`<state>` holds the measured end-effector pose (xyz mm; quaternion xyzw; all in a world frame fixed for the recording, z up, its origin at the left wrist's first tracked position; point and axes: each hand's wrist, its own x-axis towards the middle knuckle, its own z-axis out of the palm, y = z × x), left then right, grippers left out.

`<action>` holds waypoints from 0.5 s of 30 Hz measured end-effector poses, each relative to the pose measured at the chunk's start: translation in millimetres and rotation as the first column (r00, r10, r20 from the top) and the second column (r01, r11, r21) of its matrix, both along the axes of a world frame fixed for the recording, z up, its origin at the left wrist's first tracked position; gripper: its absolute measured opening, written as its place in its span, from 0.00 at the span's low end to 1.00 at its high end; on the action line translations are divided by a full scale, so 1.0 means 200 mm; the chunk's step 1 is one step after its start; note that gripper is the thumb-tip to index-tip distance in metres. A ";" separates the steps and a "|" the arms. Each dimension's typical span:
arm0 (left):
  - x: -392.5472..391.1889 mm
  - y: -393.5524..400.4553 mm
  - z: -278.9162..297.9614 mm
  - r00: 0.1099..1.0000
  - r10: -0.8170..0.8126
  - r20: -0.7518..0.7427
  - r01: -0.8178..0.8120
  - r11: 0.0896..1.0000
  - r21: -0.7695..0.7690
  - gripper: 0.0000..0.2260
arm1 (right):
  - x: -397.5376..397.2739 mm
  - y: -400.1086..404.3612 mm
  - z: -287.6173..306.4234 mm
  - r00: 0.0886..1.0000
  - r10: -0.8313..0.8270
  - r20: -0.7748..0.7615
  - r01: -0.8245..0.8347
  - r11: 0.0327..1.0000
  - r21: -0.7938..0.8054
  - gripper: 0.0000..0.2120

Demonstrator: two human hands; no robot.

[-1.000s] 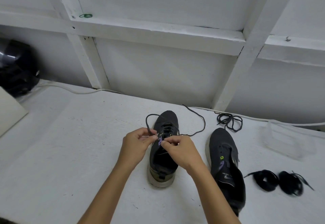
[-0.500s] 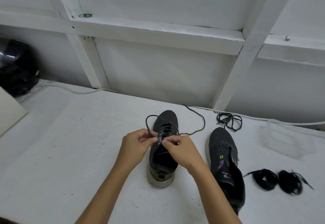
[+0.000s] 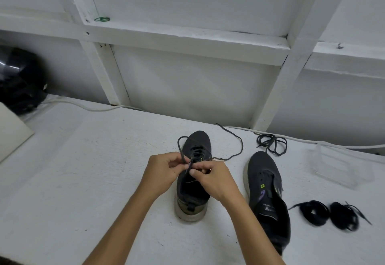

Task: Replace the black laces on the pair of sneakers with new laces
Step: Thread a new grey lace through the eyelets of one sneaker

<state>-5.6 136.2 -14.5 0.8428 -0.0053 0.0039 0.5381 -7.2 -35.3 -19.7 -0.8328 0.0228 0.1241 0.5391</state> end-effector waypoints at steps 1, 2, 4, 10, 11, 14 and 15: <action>0.00 0.00 -0.01 1.000 -0.002 0.001 0.002 1.000 0.005 0.08 | 0.00 0.00 0.00 1.000 0.001 0.006 -0.001 1.000 -0.003 0.04; -0.01 0.00 -0.02 1.000 -0.001 0.007 0.001 1.000 0.026 0.08 | 0.00 0.00 0.00 1.000 0.002 0.013 -0.001 1.000 -0.012 0.04; -0.02 0.01 -0.03 1.000 0.004 0.021 -0.006 0.995 0.096 0.08 | 0.00 0.00 -0.01 0.999 0.001 0.038 0.002 0.998 -0.065 0.04; -0.09 0.05 -0.10 0.986 -0.130 -0.104 0.131 0.991 0.002 0.19 | -0.01 0.01 -0.01 0.988 0.034 0.149 -0.003 0.979 -0.205 0.04; -0.10 0.05 -0.11 0.986 -0.134 -0.103 0.136 0.991 0.015 0.21 | -0.02 0.01 -0.01 0.986 0.034 0.165 0.000 0.979 -0.204 0.04; -0.11 0.00 -0.12 0.998 -0.021 -0.059 0.023 0.999 0.027 0.19 | -0.03 0.02 -0.02 0.980 0.055 0.190 -0.010 0.974 -0.226 0.04; -0.11 -0.03 -0.12 0.999 0.026 -0.045 -0.025 0.999 0.026 0.18 | -0.03 0.02 -0.02 0.978 0.054 0.201 -0.007 0.974 -0.227 0.03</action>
